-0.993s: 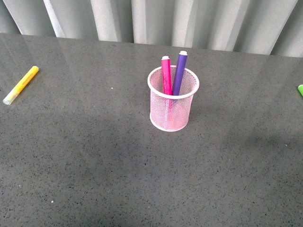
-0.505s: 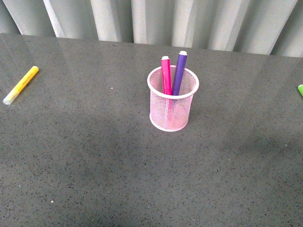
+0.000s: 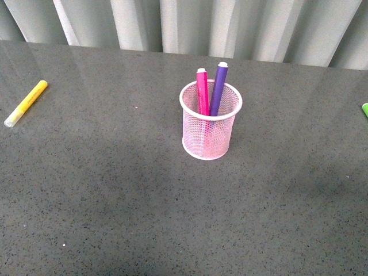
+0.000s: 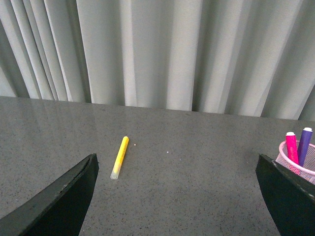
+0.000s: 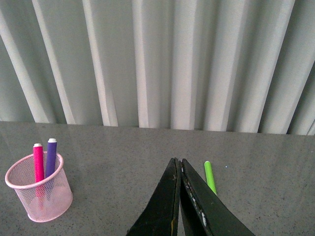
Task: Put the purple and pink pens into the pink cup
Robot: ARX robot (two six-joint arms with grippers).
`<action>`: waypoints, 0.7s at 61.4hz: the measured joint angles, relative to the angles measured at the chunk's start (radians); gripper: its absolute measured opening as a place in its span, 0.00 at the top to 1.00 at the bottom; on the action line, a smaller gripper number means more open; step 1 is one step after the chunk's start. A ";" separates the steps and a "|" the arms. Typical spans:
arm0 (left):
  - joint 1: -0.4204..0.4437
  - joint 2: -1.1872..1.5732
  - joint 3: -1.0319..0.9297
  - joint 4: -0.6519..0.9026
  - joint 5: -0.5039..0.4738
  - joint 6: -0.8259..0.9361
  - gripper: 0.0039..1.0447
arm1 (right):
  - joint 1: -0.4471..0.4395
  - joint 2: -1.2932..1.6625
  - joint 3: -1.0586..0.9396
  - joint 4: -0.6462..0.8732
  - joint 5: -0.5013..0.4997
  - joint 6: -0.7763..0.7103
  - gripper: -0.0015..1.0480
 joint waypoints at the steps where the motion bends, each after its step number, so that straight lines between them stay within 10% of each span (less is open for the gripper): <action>1: 0.000 0.000 0.000 0.000 0.000 0.000 0.06 | 0.000 0.000 0.000 0.000 0.000 0.000 0.97; 34: 0.000 0.000 0.000 0.000 0.000 0.000 0.06 | 0.000 0.000 0.000 -0.001 0.000 0.000 0.06; 43: 0.000 0.000 0.000 0.000 0.000 0.000 0.06 | 0.000 0.000 0.000 -0.001 0.000 0.001 0.07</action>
